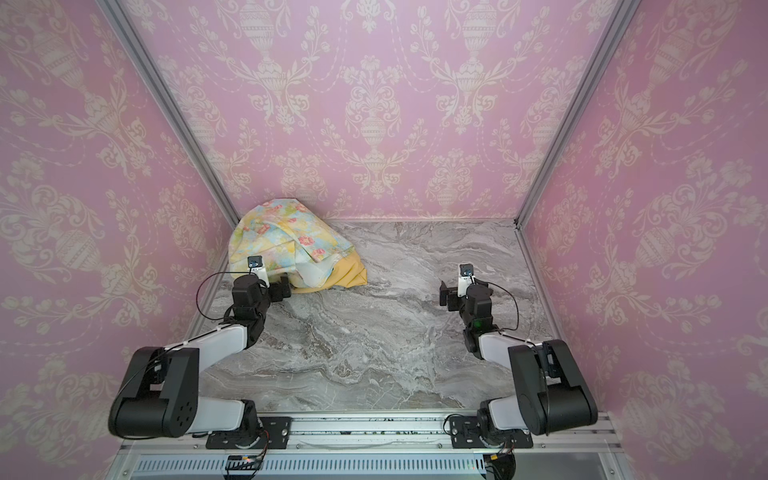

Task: Pick out a specific cloth from the pile
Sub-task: 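Reach the left gripper toward the yellow cloth while the right arm moves inward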

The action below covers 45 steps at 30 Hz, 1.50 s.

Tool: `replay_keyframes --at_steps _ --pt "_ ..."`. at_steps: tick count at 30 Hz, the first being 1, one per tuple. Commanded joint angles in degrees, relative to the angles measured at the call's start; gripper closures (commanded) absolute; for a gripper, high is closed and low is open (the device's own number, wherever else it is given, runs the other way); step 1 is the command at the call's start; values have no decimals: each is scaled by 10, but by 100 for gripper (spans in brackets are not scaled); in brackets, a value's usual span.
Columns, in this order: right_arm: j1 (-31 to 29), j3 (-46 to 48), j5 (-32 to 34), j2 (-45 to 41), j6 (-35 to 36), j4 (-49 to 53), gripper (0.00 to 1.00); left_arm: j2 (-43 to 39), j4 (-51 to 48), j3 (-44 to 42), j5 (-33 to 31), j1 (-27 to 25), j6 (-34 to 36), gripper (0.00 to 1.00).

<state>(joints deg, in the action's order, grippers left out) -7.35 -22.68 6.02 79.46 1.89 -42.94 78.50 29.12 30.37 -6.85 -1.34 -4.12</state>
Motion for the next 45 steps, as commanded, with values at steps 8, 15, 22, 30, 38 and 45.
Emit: replay_keyframes --at_steps 8,15,22,30,38,45 --pt "-21 -14 37 -77 -2 57 0 -88 -381 137 16 -11 -104 0" --pt "-29 -39 -16 -93 -38 101 0 -132 -554 222 39 -11 -111 1" --pt "-84 -93 -46 -80 -76 160 0 -141 -635 253 65 -11 -125 6" --pt "-178 -176 -53 -15 -111 195 4 -115 -649 257 77 -44 -122 10" --pt "-249 -252 -37 58 -136 215 7 -88 -653 266 38 -132 -101 10" --pt "-251 -264 -29 57 -194 238 10 -41 -631 273 -15 -205 -98 12"
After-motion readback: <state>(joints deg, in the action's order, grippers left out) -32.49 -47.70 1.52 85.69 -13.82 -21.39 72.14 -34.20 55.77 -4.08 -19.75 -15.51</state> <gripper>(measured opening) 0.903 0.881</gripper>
